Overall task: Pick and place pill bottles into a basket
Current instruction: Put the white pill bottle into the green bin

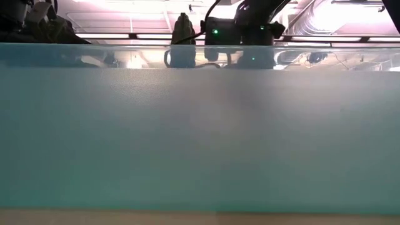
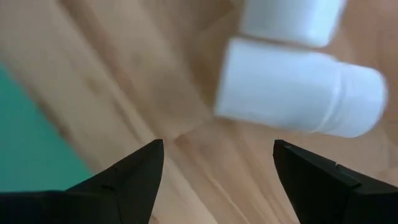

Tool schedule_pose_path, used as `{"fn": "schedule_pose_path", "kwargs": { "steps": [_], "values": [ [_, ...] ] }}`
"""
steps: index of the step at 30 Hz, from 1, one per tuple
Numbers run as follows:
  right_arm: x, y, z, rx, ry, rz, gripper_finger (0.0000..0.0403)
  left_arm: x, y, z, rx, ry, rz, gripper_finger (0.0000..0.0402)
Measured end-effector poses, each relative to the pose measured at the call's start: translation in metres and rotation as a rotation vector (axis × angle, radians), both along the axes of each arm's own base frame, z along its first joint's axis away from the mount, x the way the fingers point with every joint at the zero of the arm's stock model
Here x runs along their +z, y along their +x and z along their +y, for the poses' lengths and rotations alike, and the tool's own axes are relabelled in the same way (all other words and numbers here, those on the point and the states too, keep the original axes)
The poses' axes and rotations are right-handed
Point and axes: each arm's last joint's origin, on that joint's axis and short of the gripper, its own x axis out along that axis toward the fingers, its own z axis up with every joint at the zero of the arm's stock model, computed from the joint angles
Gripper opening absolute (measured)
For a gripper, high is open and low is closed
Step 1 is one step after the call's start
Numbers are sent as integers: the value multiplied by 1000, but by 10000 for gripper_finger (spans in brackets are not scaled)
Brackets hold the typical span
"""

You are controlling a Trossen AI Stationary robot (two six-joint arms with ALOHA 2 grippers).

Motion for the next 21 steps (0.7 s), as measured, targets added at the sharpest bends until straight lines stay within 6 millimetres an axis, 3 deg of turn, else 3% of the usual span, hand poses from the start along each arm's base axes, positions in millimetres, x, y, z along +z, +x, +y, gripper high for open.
{"fn": "schedule_pose_path", "kwargs": {
  "steps": [6, 13, 21],
  "values": [
    [0, -7, 3, 47, 95, 60, 293, 0, 0, 0, 0, 0, 0, 305],
    [0, -8, -1, -365, 146, 143, 293, 1, 0, 0, 1, -9, -10, 305],
    [4, 11, -4, -617, 168, -26, 293, 1, 0, 0, 2, -9, -9, 305]
  ]
}}
